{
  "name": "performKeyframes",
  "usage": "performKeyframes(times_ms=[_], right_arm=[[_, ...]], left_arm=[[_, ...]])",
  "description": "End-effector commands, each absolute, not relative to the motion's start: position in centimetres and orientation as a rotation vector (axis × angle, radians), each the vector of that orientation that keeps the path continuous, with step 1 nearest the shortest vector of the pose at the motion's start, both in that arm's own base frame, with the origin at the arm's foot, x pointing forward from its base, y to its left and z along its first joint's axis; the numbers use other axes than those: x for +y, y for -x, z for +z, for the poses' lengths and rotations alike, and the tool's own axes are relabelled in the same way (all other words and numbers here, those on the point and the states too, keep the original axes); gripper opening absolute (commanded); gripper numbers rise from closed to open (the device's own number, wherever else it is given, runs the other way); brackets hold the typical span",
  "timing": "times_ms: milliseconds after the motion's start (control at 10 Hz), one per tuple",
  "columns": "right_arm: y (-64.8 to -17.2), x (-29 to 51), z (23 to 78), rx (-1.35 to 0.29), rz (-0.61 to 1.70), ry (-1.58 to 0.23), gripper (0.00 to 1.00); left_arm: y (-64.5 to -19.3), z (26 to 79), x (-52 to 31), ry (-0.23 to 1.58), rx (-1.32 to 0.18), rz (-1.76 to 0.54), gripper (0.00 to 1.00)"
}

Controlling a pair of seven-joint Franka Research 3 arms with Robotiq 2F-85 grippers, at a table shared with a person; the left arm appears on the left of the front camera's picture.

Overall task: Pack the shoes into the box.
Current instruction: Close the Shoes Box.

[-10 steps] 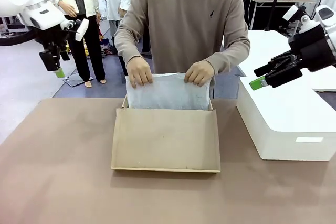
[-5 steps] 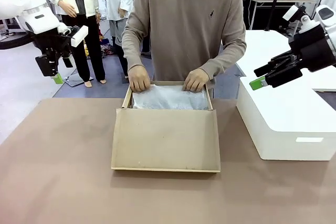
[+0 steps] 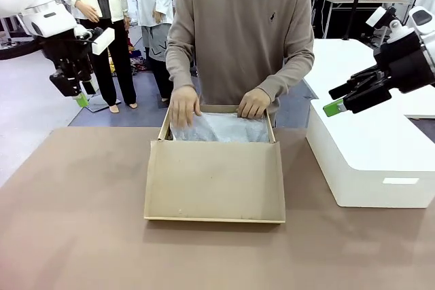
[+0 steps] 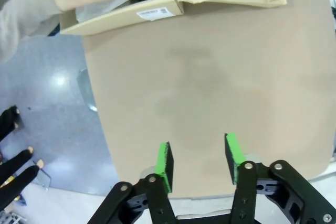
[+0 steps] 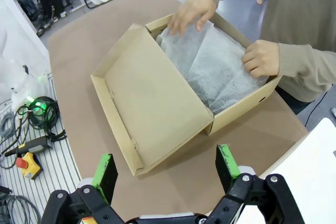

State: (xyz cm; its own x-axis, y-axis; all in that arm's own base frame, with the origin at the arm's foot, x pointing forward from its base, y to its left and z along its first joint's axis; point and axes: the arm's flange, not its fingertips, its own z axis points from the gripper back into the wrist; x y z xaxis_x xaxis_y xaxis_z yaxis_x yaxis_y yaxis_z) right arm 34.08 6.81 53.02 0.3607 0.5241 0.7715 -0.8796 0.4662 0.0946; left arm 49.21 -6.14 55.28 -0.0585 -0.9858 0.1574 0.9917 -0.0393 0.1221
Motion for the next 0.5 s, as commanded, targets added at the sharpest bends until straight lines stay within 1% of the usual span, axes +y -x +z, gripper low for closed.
performKeyframes(times_ms=[0, 400], right_arm=[[-34.37, 6.95, 52.79, -0.779, 0.984, -0.580, 1.00], [-34.37, 6.95, 52.79, -0.779, 0.984, -0.580, 1.00]], left_arm=[[-49.58, 55.71, -5.75, 0.078, -0.227, -1.615, 0.00], [-49.55, 56.13, -5.74, 0.126, -0.225, -1.622, 0.00]])
